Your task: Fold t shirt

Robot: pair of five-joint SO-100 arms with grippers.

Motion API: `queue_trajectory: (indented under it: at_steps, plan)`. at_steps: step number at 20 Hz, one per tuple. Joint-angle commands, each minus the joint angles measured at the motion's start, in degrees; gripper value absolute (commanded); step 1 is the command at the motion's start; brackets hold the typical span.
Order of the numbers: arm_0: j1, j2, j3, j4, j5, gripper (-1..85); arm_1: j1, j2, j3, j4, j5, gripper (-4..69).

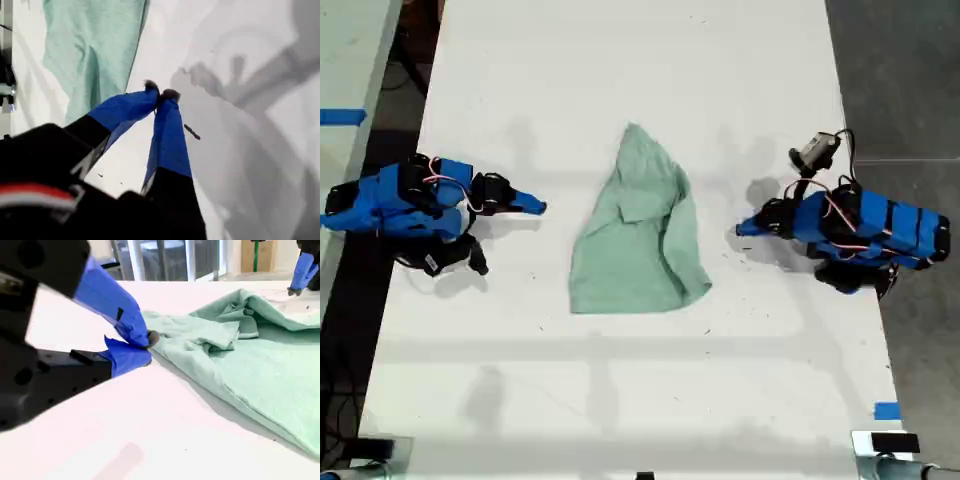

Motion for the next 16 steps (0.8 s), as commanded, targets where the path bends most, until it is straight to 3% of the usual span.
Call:
queue_trajectory:
  at_steps: [1, 4, 6, 9, 11, 14, 16]
  plan:
    - [-0.35, 0.35, -0.18, 1.41, -1.76, 0.7, 0.62, 1.05, 3.25, 0.26, 0.88, 2.2]
    - [-0.7, 0.35, -0.88, 2.72, -1.76, 3.6, 0.62, 1.05, 3.25, 0.26, 0.88, 2.2]
    - [0.35, 0.35, -0.97, 2.72, -1.76, -0.1, 0.53, 1.05, 3.25, 0.26, 0.88, 2.2]
    - [-0.7, -4.22, -6.94, 9.49, -10.11, -0.2, 0.62, 1.05, 3.25, 0.26, 0.97, 2.2]
    - [-0.18, -31.73, -19.78, 4.04, -10.28, -0.2, 0.79, 1.05, 3.25, 0.26, 0.97, 2.2]
    - [7.29, -64.25, -45.97, 7.56, -12.04, 0.7, 0.79, 1.05, 3.25, 0.26, 0.97, 2.2]
    - [12.48, -72.6, -52.56, 7.29, -16.44, 18.9, 0.7, 1.05, 3.25, 0.44, 0.97, 2.2]
